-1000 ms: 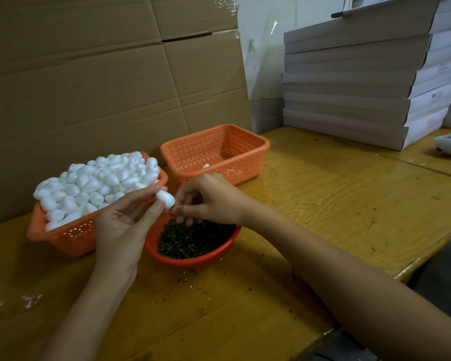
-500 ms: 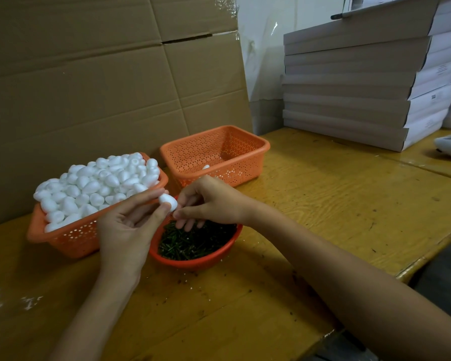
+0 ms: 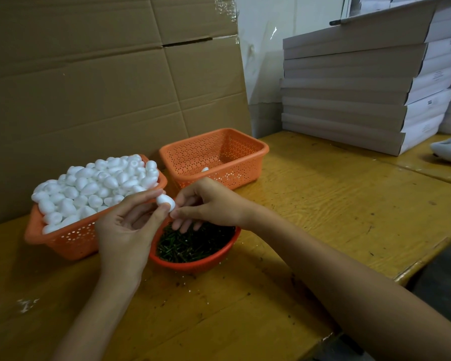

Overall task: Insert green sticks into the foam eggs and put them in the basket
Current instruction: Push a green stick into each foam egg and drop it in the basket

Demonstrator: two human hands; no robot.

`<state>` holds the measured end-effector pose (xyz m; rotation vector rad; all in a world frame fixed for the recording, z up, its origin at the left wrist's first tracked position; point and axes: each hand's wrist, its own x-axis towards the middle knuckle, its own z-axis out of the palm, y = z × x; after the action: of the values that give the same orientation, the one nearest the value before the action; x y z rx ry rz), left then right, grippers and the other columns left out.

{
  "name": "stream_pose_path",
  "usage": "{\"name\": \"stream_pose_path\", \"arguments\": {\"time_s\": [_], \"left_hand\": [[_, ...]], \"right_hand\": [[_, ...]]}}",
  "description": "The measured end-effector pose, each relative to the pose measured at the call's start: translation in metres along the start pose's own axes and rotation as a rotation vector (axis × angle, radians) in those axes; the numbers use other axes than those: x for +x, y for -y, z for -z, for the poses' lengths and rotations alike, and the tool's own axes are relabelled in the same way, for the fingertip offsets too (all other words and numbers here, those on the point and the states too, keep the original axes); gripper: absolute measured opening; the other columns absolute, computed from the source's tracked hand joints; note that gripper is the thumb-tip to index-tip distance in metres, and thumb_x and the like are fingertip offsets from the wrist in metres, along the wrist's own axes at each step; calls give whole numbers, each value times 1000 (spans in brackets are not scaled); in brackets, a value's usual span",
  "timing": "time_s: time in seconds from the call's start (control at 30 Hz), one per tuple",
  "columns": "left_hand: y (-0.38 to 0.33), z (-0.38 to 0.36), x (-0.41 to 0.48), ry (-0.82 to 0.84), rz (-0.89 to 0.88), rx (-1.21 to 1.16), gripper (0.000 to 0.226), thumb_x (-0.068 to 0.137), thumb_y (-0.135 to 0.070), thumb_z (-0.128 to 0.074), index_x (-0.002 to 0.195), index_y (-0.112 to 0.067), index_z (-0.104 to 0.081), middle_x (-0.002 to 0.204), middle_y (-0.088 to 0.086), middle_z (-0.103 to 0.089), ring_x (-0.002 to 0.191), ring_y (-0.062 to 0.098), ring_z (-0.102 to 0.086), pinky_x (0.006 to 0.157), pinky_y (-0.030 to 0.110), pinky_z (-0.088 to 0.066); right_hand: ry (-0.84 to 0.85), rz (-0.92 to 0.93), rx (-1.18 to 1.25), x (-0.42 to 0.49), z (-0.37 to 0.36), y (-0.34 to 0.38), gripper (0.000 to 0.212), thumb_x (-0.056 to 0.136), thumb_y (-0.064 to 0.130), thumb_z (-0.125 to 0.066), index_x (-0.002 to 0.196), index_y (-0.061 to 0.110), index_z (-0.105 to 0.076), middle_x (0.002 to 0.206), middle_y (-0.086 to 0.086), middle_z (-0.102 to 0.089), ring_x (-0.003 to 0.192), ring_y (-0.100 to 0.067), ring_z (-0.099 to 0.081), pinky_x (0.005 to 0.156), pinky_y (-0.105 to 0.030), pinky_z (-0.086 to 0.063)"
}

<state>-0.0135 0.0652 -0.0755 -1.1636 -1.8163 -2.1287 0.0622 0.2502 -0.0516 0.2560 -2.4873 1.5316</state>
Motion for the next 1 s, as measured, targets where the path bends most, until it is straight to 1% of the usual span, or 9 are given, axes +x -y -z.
{"name": "stream_pose_path", "arguments": {"time_s": [0.17,0.23,0.3,0.4,0.47,0.63,0.73,0.87,1.0], "left_hand": [[-4,4,4,-14,-59,138,57,86,-21,-84,139,-31,-66,137,-5,-71,128,9,-66,100,25,-58],[-5,18,10,-104,-149,365,50,97,-36,-78,144,-32,-60,142,-19,-62,133,11,-60,103,38,-57],[-3,39,18,-197,-267,722,43,101,-43,-64,142,-28,-59,140,-26,-51,134,26,-56,104,54,-53],[6,65,25,-246,-271,1099,30,105,-35,-59,131,-21,-65,145,7,-47,134,42,-48,100,62,-50],[13,70,24,-237,-199,1228,25,107,-29,-61,125,-14,-69,141,15,-50,131,46,-45,96,64,-48],[27,70,15,-189,-167,1390,46,103,-38,-46,110,-3,-74,119,27,-64,114,50,-52,99,62,-39],[25,67,17,-128,-78,1478,54,103,-43,-40,106,-1,-74,109,30,-67,103,51,-57,91,58,-38],[22,67,19,-82,-52,1519,51,108,-42,-42,108,-1,-73,102,31,-70,98,52,-61,87,56,-37],[23,67,20,-114,-65,1489,43,113,-37,-47,115,-4,-74,124,29,-67,108,52,-61,90,58,-39]], "right_hand": [[-136,40,22,0,5,3,14,103,10,-64,104,-4,-68,95,-18,-78,84,-35,-77,67,-36,-61],[-288,73,-28,0,11,3,13,104,12,-64,101,0,-66,90,-12,-79,75,-31,-77,64,-38,-61],[-447,85,-107,-1,19,0,13,105,18,-61,102,5,-63,86,-6,-78,67,-26,-75,64,-44,-62],[-637,57,-306,0,30,-9,15,108,26,-56,104,12,-61,83,2,-76,63,-17,-71,67,-52,-60],[-712,18,-422,2,36,-15,17,109,29,-53,103,15,-59,80,3,-73,63,-16,-68,66,-53,-57],[-771,-122,-626,4,44,-33,27,110,33,-45,93,15,-55,70,1,-60,60,-19,-57,53,-38,-34],[-776,-163,-643,6,46,-42,30,108,33,-45,87,14,-53,69,0,-59,60,-21,-56,52,-35,-26],[-796,-191,-657,9,47,-47,31,107,33,-46,87,12,-56,71,-1,-60,63,-22,-57,54,-36,-29],[-805,-206,-658,12,46,-51,32,108,33,-46,88,11,-57,73,-3,-62,65,-25,-59,59,-42,-42]]}}
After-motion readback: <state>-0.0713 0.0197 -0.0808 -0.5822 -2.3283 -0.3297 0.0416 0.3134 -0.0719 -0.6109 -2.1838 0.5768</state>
